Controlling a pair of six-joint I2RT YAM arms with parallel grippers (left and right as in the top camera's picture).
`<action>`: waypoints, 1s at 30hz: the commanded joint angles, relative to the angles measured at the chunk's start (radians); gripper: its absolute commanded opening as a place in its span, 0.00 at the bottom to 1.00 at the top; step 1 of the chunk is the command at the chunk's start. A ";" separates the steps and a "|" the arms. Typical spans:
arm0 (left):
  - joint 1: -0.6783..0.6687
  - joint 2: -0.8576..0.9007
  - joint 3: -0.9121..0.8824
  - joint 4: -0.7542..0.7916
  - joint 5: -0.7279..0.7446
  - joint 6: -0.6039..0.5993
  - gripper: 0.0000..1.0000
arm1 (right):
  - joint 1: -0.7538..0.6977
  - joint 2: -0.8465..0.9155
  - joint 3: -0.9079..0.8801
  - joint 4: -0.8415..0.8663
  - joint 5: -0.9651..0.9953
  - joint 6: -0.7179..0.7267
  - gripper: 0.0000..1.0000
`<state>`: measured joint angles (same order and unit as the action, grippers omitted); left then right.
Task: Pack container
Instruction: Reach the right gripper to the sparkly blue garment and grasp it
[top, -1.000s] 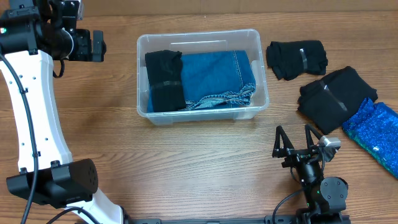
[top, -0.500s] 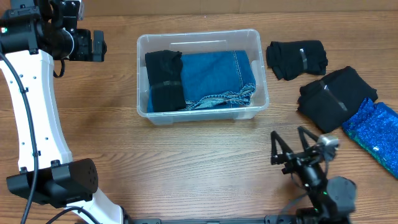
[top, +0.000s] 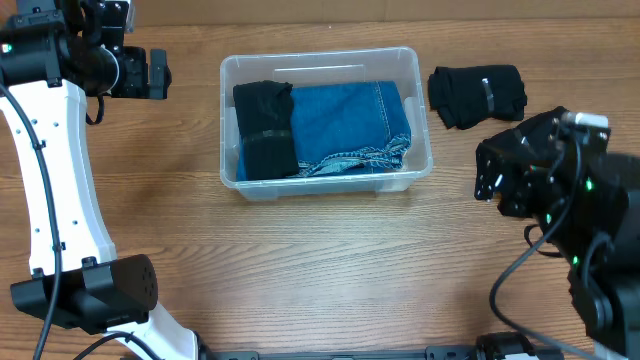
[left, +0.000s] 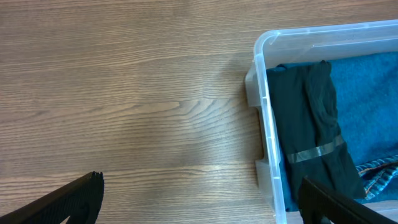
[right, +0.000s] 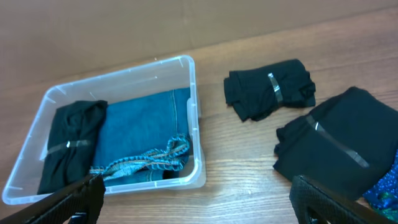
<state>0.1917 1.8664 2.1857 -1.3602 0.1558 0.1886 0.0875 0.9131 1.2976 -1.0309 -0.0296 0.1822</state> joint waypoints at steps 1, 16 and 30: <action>-0.002 0.010 0.008 0.003 0.000 -0.013 1.00 | 0.000 0.030 0.042 -0.035 0.078 0.052 1.00; -0.002 0.010 0.008 0.004 0.001 -0.013 1.00 | -0.779 0.348 0.042 -0.167 -0.130 0.239 1.00; -0.002 0.010 0.008 0.004 0.001 -0.013 1.00 | -1.016 0.637 -0.042 0.032 -0.173 0.529 1.00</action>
<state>0.1917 1.8664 2.1857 -1.3602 0.1558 0.1886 -0.9146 1.5444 1.3060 -1.0378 -0.1955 0.6674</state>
